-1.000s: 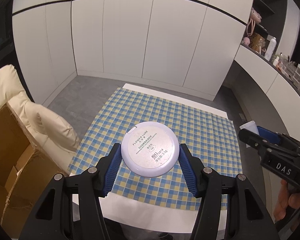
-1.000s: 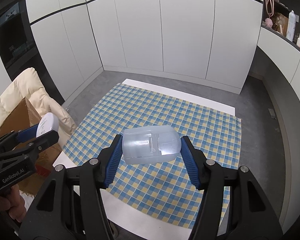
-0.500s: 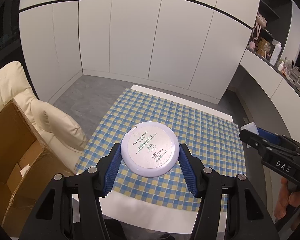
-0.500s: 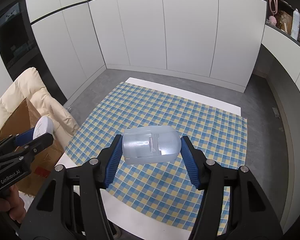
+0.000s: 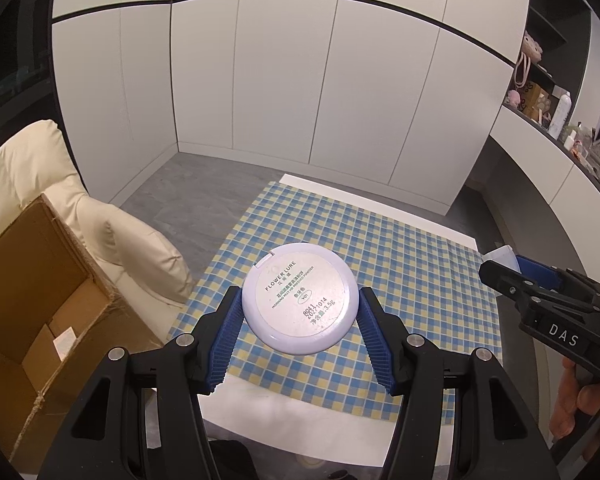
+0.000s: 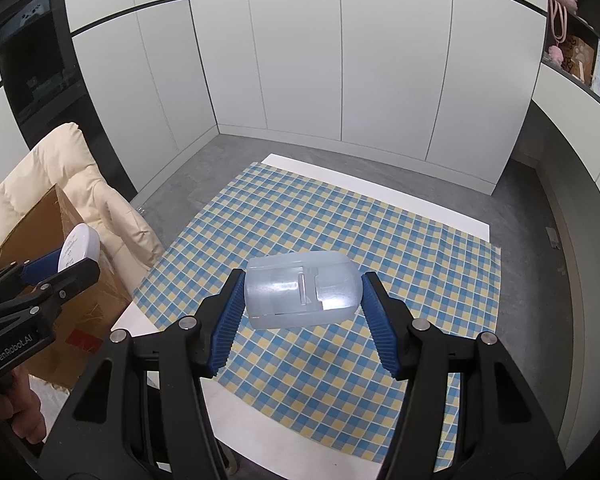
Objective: Organize objects
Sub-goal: 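Carry the white compact and clear case toward the cardboard box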
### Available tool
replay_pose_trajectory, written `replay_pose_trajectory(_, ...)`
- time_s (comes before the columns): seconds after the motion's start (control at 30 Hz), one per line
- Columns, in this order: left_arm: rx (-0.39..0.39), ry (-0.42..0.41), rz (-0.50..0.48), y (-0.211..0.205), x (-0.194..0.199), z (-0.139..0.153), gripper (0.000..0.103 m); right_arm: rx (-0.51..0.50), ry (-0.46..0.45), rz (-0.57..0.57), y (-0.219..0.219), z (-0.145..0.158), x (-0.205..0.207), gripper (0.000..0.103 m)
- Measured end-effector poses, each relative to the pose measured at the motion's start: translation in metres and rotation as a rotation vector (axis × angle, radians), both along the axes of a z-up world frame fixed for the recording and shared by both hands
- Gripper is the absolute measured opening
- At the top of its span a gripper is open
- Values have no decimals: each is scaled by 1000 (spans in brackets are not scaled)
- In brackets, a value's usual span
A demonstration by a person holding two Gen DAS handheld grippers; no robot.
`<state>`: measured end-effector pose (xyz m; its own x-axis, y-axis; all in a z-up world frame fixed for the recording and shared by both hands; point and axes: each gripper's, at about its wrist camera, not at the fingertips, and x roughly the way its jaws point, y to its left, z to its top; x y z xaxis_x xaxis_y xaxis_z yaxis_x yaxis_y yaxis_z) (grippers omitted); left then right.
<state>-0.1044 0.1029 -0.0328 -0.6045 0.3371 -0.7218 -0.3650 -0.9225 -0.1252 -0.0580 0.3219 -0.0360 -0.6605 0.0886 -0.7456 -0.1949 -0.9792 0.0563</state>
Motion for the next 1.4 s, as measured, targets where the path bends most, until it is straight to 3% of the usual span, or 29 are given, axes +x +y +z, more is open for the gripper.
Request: replay_pose_trajectory(1.4,21,40,171,-89,1,7,58,39,13,185,-95,0,-38,60)
